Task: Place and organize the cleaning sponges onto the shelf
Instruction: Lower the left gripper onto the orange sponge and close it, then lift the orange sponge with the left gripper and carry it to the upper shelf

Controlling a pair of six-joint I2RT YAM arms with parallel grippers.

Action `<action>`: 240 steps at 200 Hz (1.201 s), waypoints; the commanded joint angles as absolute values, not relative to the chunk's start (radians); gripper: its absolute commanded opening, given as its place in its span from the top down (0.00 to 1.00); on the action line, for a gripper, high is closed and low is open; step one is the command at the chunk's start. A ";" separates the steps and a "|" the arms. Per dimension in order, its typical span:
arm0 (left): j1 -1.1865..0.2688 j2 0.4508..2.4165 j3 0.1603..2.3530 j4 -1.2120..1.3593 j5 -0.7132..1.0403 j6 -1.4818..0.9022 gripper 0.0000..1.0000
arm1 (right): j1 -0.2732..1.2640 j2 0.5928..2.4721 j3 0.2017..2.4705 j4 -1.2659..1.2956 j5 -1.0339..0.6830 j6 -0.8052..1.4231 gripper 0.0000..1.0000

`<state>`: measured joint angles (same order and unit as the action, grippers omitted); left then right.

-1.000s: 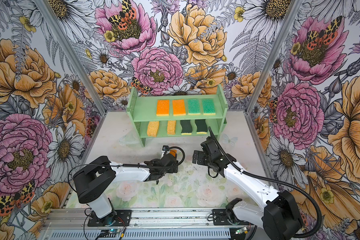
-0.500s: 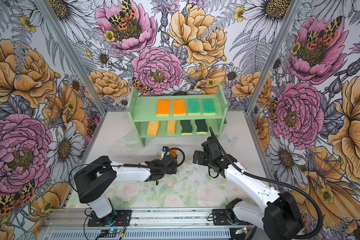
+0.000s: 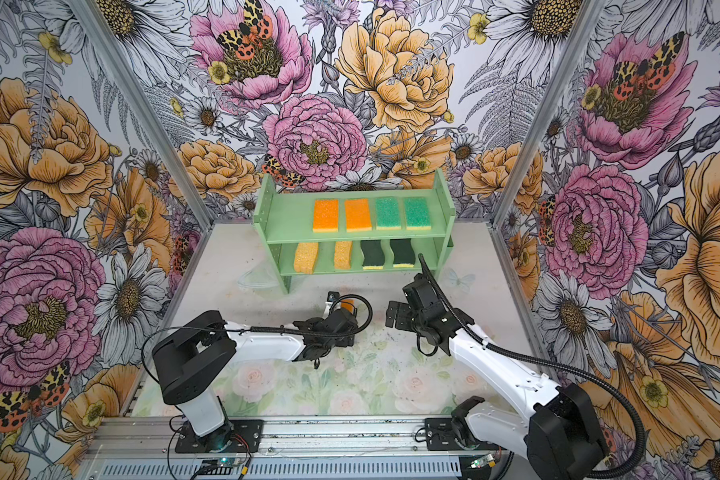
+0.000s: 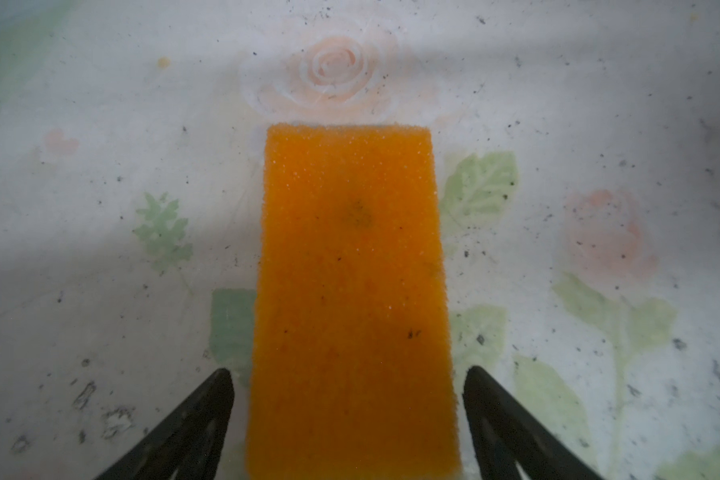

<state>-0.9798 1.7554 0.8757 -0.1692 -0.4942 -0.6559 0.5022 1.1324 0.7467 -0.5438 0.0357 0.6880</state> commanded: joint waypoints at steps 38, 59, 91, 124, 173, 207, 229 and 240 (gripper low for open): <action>-0.988 1.796 0.908 -0.185 -0.517 -0.673 0.20 | 0.494 1.120 0.742 -0.535 0.032 0.685 0.01; -0.985 1.804 0.914 -0.187 -0.512 -0.678 0.23 | 0.492 1.123 0.742 -0.536 0.031 0.687 0.01; -0.985 1.800 0.909 -0.188 -0.513 -0.679 0.28 | 0.492 1.118 0.735 -0.535 0.030 0.688 0.01; -0.983 1.791 0.901 -0.187 -0.519 -0.681 0.35 | 0.492 1.112 0.730 -0.535 0.030 0.693 0.01; -0.994 1.731 0.845 -0.140 -0.565 -0.699 0.42 | 0.492 1.102 0.722 -0.535 0.032 0.698 0.01; -1.001 1.656 0.808 -0.130 -0.617 -0.700 0.44 | 0.491 1.095 0.718 -0.535 0.036 0.701 0.01; -1.007 1.598 0.804 -0.154 -0.637 -0.692 0.44 | 0.491 1.096 0.719 -0.535 0.035 0.701 0.01; -1.017 1.567 0.817 -0.187 -0.667 -0.678 0.44 | 0.491 1.097 0.718 -0.535 0.033 0.700 0.01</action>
<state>-0.9985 1.6409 0.8104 -0.1619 -0.5858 -0.6853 0.4957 1.1133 0.7227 -0.5407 0.0345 0.6918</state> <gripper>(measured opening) 0.562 0.986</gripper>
